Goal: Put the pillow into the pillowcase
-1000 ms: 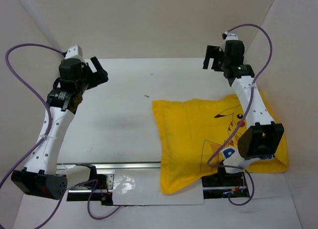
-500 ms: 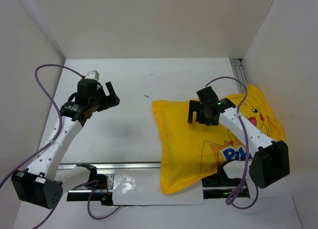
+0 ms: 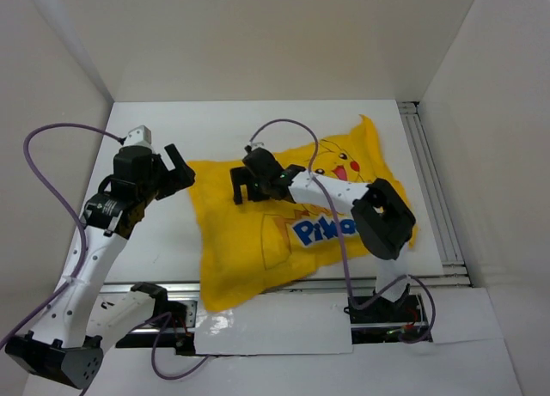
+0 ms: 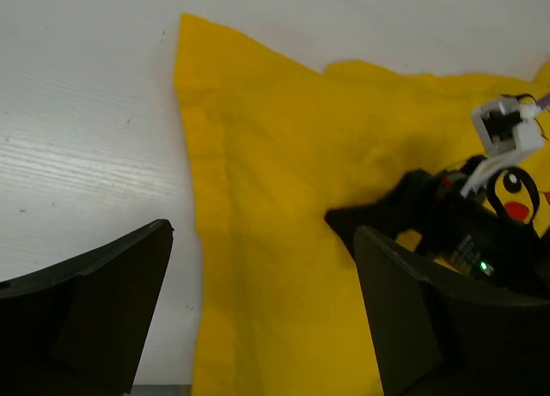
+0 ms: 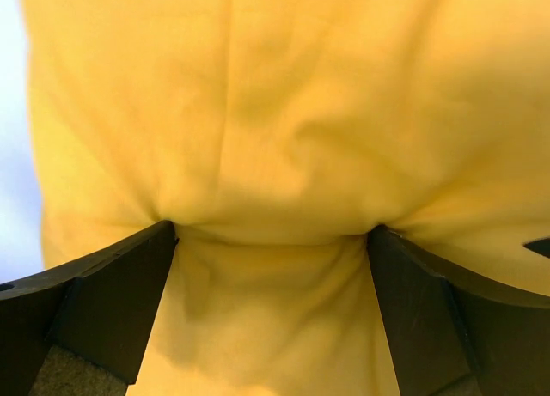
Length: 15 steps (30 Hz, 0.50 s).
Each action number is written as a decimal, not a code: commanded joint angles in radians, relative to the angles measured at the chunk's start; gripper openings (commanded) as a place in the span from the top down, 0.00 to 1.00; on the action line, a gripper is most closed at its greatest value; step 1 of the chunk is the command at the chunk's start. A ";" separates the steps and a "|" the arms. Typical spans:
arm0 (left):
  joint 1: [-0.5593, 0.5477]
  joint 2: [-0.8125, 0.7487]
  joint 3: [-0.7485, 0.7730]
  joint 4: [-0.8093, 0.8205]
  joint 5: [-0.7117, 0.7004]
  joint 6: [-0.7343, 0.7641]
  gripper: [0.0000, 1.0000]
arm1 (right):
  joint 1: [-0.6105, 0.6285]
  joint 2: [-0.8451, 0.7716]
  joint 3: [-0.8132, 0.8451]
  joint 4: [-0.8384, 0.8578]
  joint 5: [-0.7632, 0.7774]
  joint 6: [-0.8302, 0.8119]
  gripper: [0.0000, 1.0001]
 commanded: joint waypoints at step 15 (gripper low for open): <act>-0.004 -0.038 0.102 -0.113 -0.080 -0.056 0.00 | -0.209 0.167 0.563 0.196 -0.039 -0.095 0.00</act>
